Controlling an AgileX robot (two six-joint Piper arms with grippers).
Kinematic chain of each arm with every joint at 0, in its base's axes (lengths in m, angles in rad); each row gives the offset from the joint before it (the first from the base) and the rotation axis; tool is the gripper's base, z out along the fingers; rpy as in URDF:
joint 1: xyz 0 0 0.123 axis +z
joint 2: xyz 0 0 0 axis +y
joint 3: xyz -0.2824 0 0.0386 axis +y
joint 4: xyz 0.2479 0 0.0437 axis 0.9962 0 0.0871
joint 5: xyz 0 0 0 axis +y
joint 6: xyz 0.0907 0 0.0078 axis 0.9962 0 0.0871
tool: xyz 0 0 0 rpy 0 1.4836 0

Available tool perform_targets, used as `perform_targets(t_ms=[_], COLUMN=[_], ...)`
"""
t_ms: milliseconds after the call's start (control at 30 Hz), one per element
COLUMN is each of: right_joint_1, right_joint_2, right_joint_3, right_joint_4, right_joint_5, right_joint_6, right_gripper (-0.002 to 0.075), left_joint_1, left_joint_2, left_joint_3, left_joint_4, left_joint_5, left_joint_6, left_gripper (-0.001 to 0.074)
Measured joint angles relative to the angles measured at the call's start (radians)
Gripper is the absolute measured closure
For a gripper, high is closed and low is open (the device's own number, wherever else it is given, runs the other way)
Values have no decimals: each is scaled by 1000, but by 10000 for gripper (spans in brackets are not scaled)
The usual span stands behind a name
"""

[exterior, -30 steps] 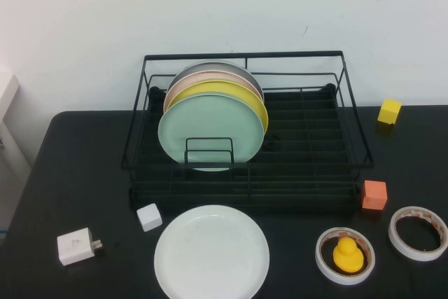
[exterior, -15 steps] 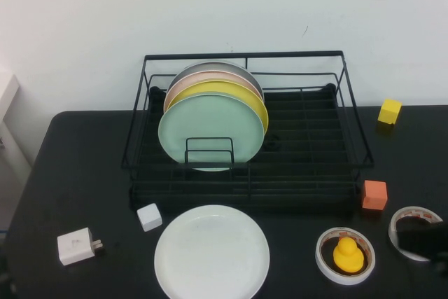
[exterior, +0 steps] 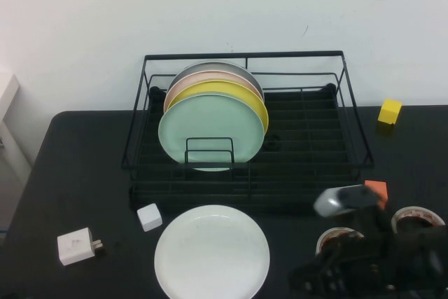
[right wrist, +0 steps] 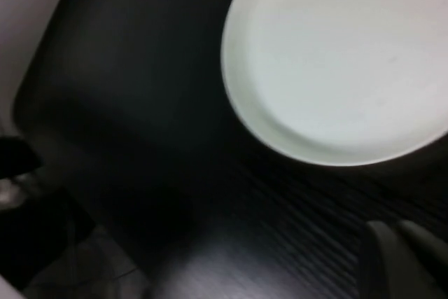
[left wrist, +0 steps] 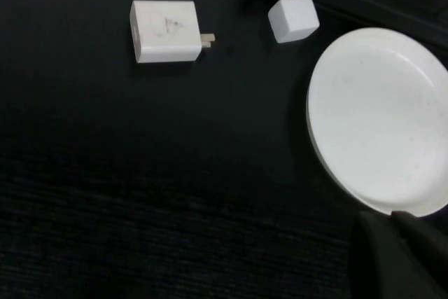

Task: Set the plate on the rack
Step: Pick up the plate from the table

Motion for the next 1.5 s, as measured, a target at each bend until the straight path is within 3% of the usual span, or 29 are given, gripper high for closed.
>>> perform_targets(t_ms=[333,600,767,1500], right_joint_1=[3,3,3,-33], right_joint_2=[290,419,449,555], right_joint_3=[-172,-306,-320,-378], right_joint_4=[6,10,12,16], right_joint_5=[62,93,74,31], right_joint_6=[101,277,378,398], right_gripper=[702,477,389,328], left_joint_1=[0,0,0,0], left_joint_2=[0,0,0,0], left_joint_3=[6,6,6,18], left_joint_4=[-10,-26,-28,-53], left_joint_5=[-24,-33,-45,-80], left_joint_6=[0,0,0,0], left_gripper=[738,738,738,738])
